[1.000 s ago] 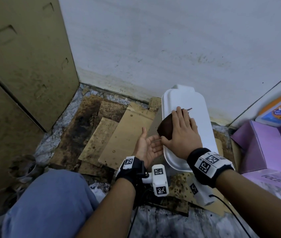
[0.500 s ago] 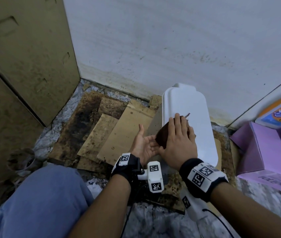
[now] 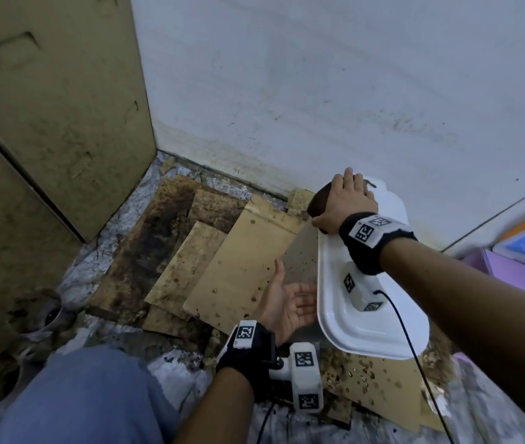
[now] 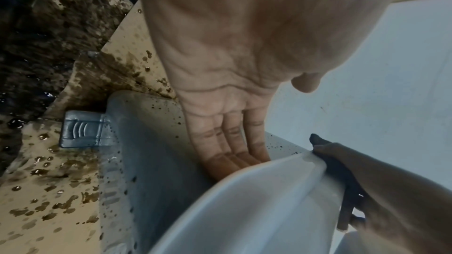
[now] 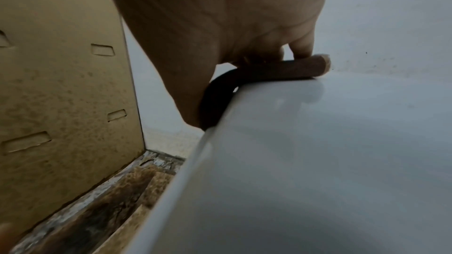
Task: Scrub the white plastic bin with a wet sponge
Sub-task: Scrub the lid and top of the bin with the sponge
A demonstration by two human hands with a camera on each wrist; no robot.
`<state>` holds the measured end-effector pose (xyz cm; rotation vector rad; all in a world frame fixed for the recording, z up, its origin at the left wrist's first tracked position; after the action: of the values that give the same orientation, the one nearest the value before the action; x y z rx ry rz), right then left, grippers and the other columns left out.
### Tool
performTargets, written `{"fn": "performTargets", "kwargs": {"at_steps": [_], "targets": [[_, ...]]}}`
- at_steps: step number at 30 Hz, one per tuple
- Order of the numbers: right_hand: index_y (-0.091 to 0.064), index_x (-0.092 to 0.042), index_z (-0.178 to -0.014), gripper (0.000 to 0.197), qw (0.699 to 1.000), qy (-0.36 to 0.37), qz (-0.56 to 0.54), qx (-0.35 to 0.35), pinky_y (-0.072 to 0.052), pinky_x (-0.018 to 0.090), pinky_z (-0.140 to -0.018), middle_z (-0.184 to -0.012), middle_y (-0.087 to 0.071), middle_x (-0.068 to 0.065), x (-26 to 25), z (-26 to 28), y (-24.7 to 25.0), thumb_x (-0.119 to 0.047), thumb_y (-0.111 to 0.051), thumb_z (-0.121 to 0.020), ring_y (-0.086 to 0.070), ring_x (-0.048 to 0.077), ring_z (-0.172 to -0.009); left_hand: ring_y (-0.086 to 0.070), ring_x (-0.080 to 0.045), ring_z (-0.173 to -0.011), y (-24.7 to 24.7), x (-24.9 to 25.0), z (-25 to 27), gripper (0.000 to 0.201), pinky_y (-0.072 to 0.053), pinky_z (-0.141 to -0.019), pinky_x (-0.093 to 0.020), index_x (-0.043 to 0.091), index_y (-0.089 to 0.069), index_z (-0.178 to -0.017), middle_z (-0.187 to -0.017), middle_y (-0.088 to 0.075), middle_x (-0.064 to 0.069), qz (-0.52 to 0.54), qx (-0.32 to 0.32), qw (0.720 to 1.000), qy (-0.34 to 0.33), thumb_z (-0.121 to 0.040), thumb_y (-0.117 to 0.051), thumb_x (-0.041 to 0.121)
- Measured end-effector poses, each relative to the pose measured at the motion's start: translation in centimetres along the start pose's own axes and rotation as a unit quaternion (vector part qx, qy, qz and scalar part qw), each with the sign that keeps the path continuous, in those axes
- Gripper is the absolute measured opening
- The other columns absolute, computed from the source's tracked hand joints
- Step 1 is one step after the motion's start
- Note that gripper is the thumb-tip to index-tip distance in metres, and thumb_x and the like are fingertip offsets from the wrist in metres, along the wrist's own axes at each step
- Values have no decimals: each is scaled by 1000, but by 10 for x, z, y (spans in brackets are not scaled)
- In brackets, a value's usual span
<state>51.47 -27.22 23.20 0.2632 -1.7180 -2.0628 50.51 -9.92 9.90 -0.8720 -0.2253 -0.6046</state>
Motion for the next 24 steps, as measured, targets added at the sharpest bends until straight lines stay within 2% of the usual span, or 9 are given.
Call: {"fn": "performTargets", "kwargs": {"at_steps": [4,6,9,10,14,16,19,22,24], "targets": [[-16,-9,-148,95,999,37,-18,4,-17,47,-118,-161,1,11,5,13,-3,-46,-68,-78,-1,29,-148,-63,-26,-82,0,4,-4,93,-55,-74,-34,-4,-63,-108,-92,-67,-19,-12,2,1000,-14,-89,-22,77],[-13,-10,-149,96,998,64,-28,6,-16,46,-119,-161,2,10,8,35,-9,-47,-67,-78,0,29,-148,-63,-28,-86,0,8,-5,93,-55,-76,-35,-6,-63,-110,-97,-66,-22,-14,6,1000,-25,-91,-22,75],[-3,-13,-152,97,995,91,-41,1,-11,43,-121,-162,7,9,14,74,-20,-50,-61,-83,5,27,-149,-63,-32,-101,-5,15,-1,94,-54,-85,-38,-8,-60,-121,-117,-64,-29,-14,3,999,-32,-92,-24,73],[-2,-14,-153,96,994,96,-46,0,-9,42,-121,-162,8,8,16,86,-23,-51,-58,-84,6,26,-150,-64,-31,-101,-6,18,1,89,-54,-85,-38,-6,-62,-119,-117,-65,-28,-11,3,999,-38,-94,-25,71],[-5,-15,-154,87,991,111,-67,25,-6,36,-121,-163,2,6,25,116,-28,-52,-51,-90,2,22,-150,-66,-21,-84,-11,35,3,57,-55,-77,-35,5,-64,-103,-98,-67,-15,11,27,995,-94,-100,-36,55],[-11,-16,-153,81,989,110,-89,35,-9,36,-120,-163,-3,5,29,118,-26,-50,-51,-91,-2,20,-150,-64,-23,-90,-17,44,6,42,-54,-82,-37,9,-64,-106,-100,-67,-13,11,23,993,-116,-102,-41,44],[-16,-17,-153,75,987,108,-116,26,-13,39,-119,-163,-5,4,32,101,-20,-47,-50,-93,-4,20,-150,-64,-18,-85,-29,52,6,29,-53,-81,-34,12,-63,-116,-95,-68,-7,-35,5,990,-134,-103,-44,30],[-17,-14,-152,73,985,130,-117,1,-14,40,-119,-163,-5,6,33,71,-12,-46,-50,-95,-4,21,-150,-63,-15,-86,-35,56,4,34,-52,-78,-31,14,-55,-133,-98,-68,-3,-88,9,983,-161,-103,-47,26],[-20,-14,-151,72,983,141,-117,-12,-17,39,-118,-162,-7,6,36,50,-5,-45,-51,-94,-7,21,-149,-64,-16,-88,-38,59,2,38,-53,-78,-30,18,-51,-137,-100,-68,-2,-108,13,980,-164,-100,-51,28]]}}
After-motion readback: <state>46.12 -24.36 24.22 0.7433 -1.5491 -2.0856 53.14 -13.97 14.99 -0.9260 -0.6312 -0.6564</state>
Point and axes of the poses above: each hand's wrist, its own z-axis away from the middle knuckle, its own y-axis out of the back of the hand, x = y × z, the point moved 6 cm from there along -z, towards the middle knuckle
